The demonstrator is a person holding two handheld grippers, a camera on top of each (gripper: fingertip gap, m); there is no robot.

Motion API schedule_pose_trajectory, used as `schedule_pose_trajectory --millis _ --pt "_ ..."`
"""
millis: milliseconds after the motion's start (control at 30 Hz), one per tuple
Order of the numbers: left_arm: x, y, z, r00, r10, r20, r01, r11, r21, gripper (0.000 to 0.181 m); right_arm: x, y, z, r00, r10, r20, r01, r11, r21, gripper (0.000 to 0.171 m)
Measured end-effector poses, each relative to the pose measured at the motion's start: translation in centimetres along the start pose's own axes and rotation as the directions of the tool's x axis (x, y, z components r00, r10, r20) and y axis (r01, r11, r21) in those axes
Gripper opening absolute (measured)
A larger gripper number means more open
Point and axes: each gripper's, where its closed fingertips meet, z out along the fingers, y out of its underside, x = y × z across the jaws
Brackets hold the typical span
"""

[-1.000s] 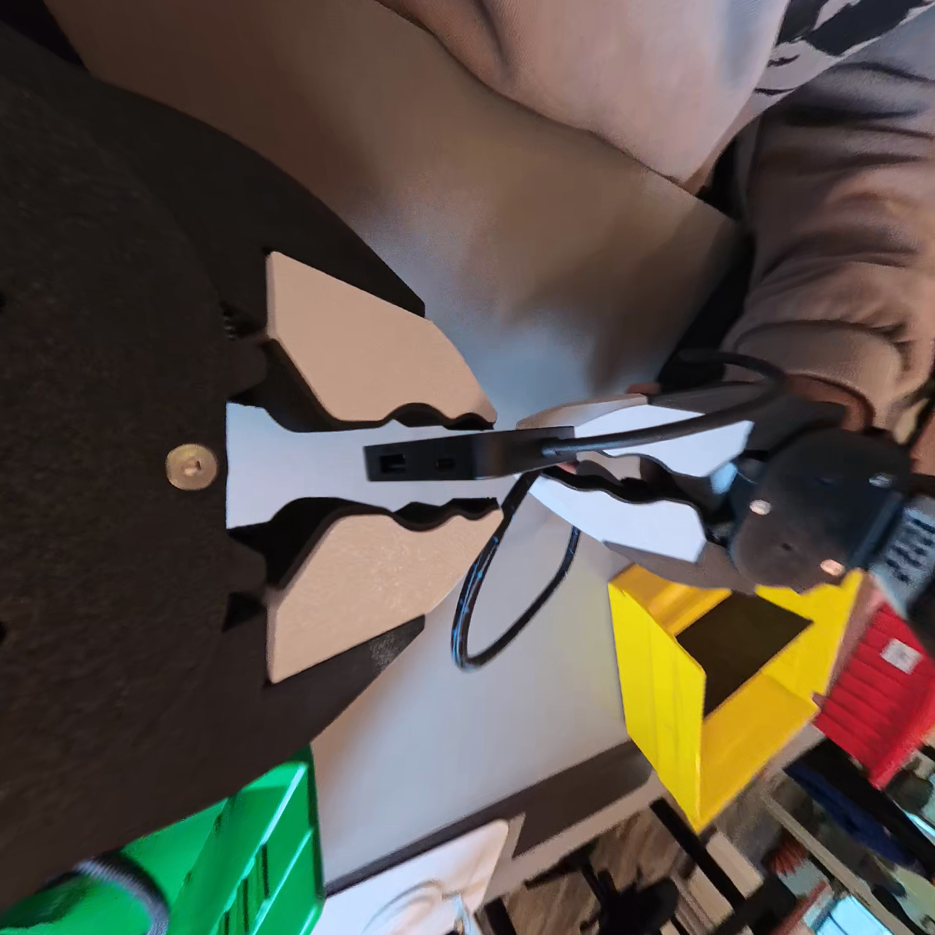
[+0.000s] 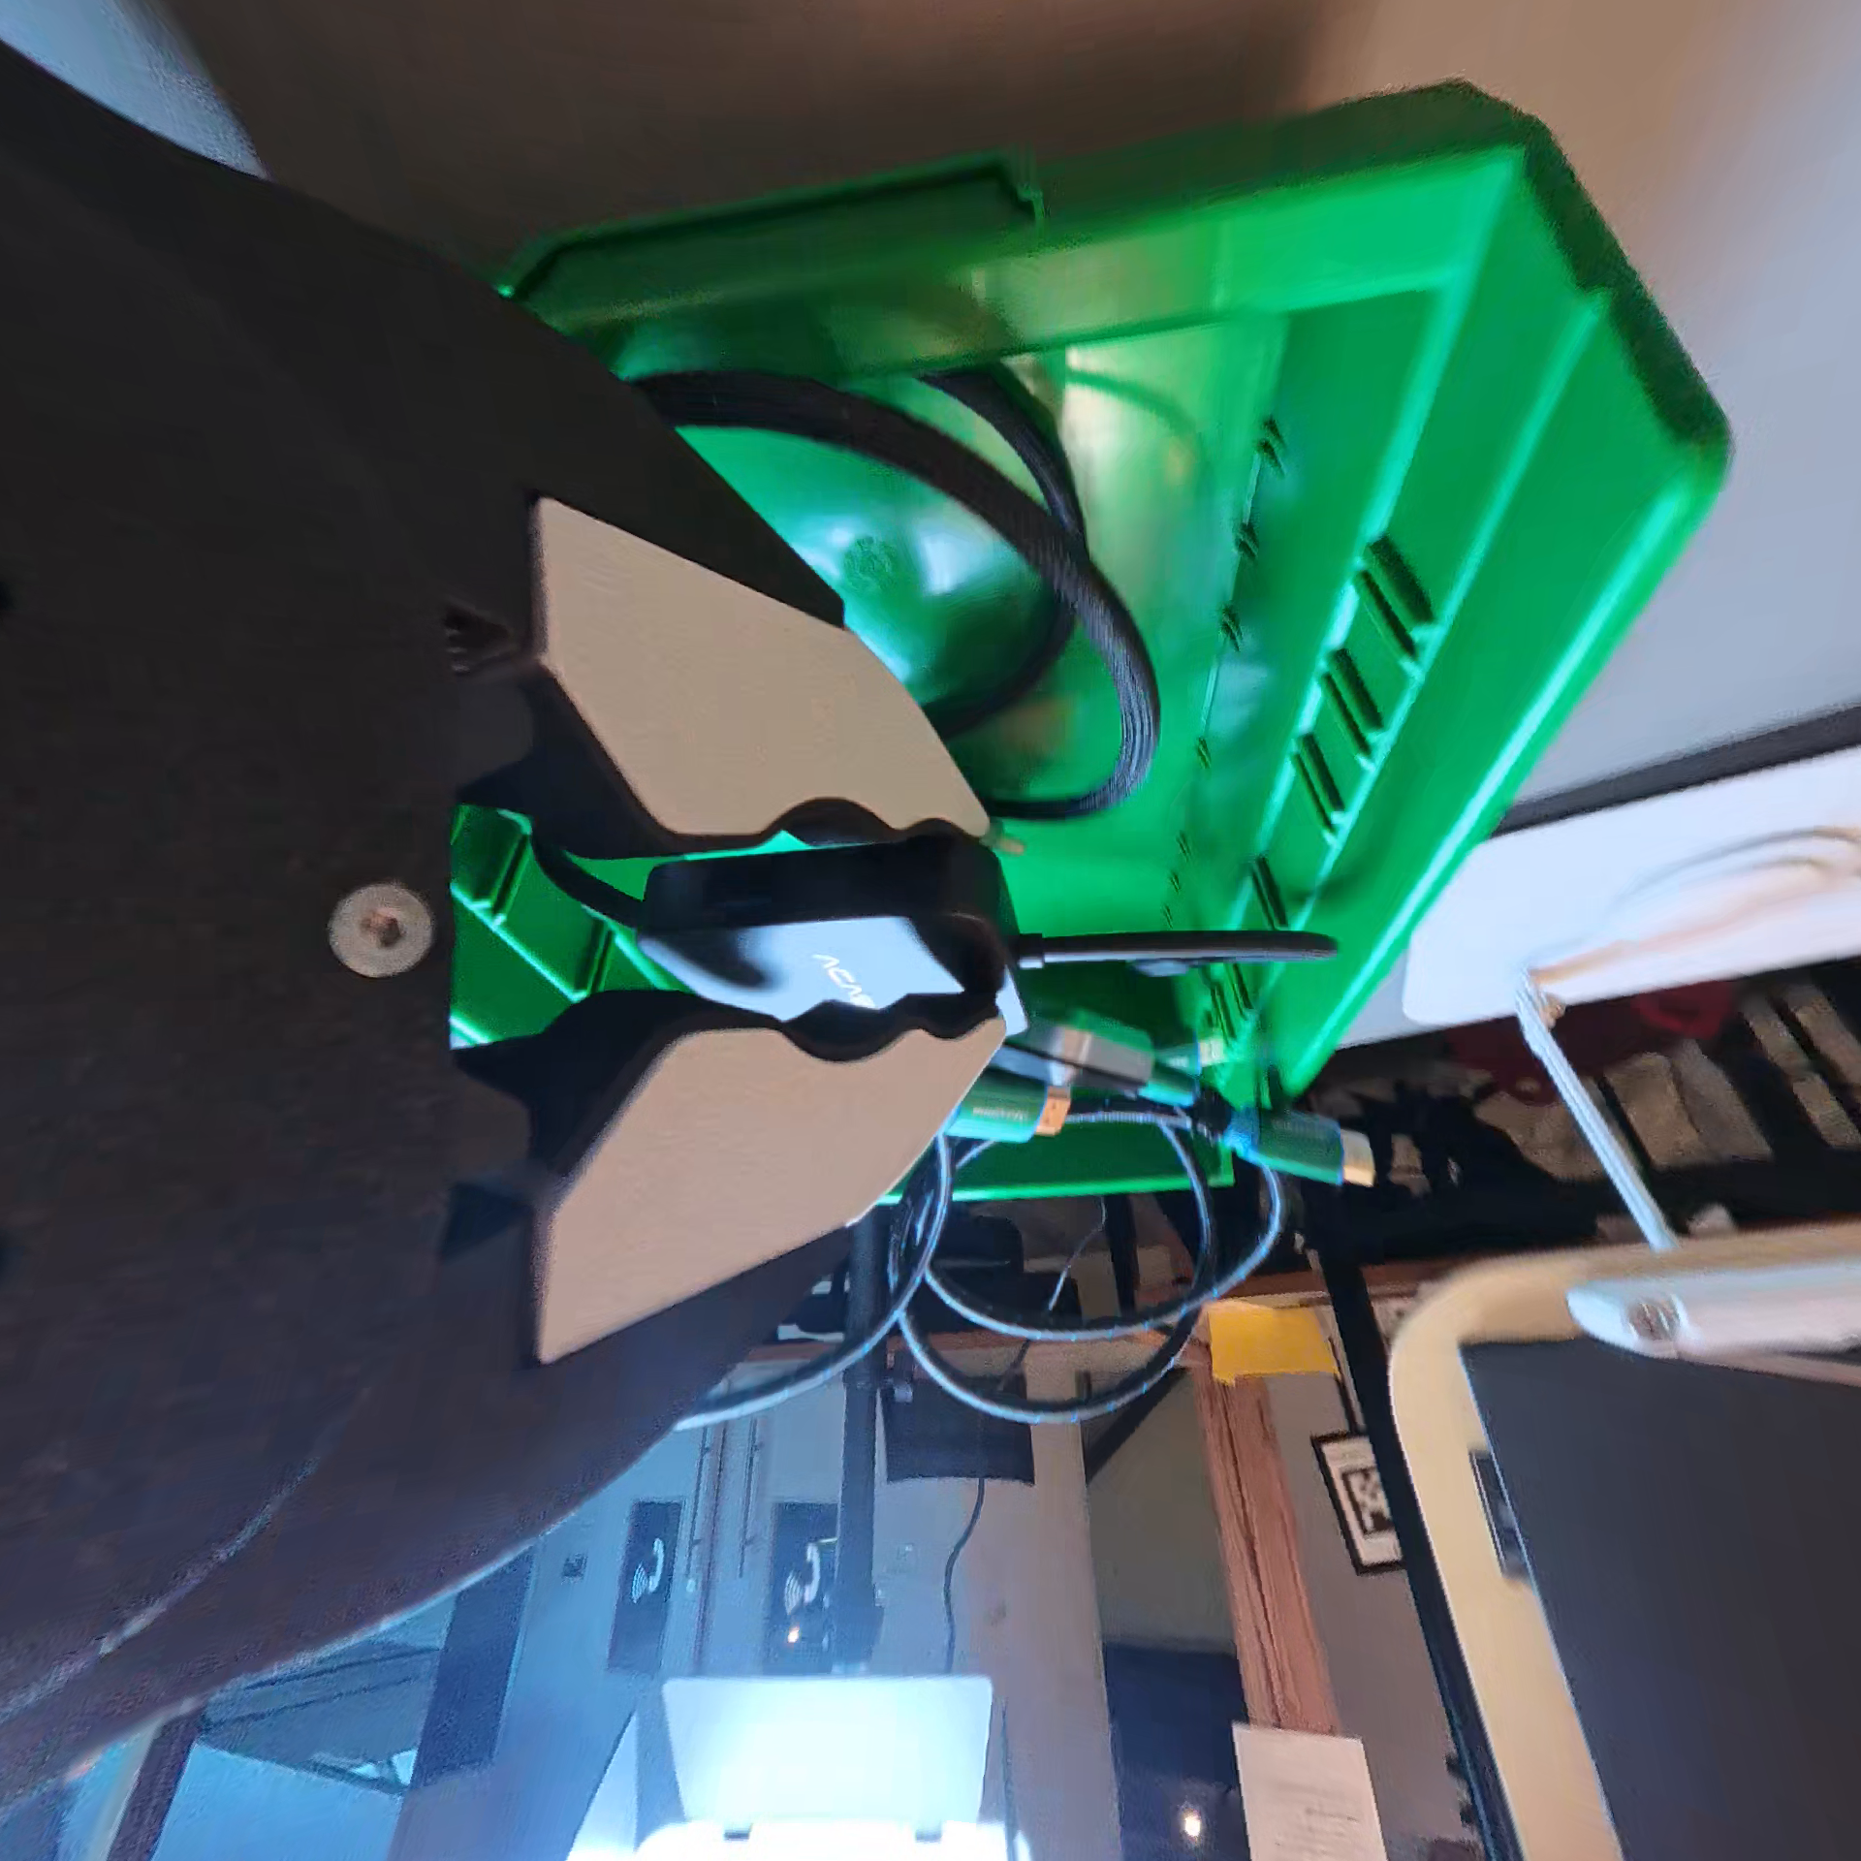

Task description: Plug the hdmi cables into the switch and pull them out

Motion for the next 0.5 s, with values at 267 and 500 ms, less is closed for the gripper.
schedule_pose_trajectory --millis 267,500 --pt "0.5 1.6 0.7 0.998 0.068 -0.001 -0.068 0.994 -0.086 0.03 -2.8 1.1 0.0 0.988 0.03 0.154 -0.02 0.998 -0.062 0.038" --pt "0.7 2.2 0.9 0.996 0.085 -0.013 -0.086 0.989 -0.121 0.03 -3.5 -4.0 -5.1 0.885 0.194 0.424 -0.283 0.946 0.158 0.042"
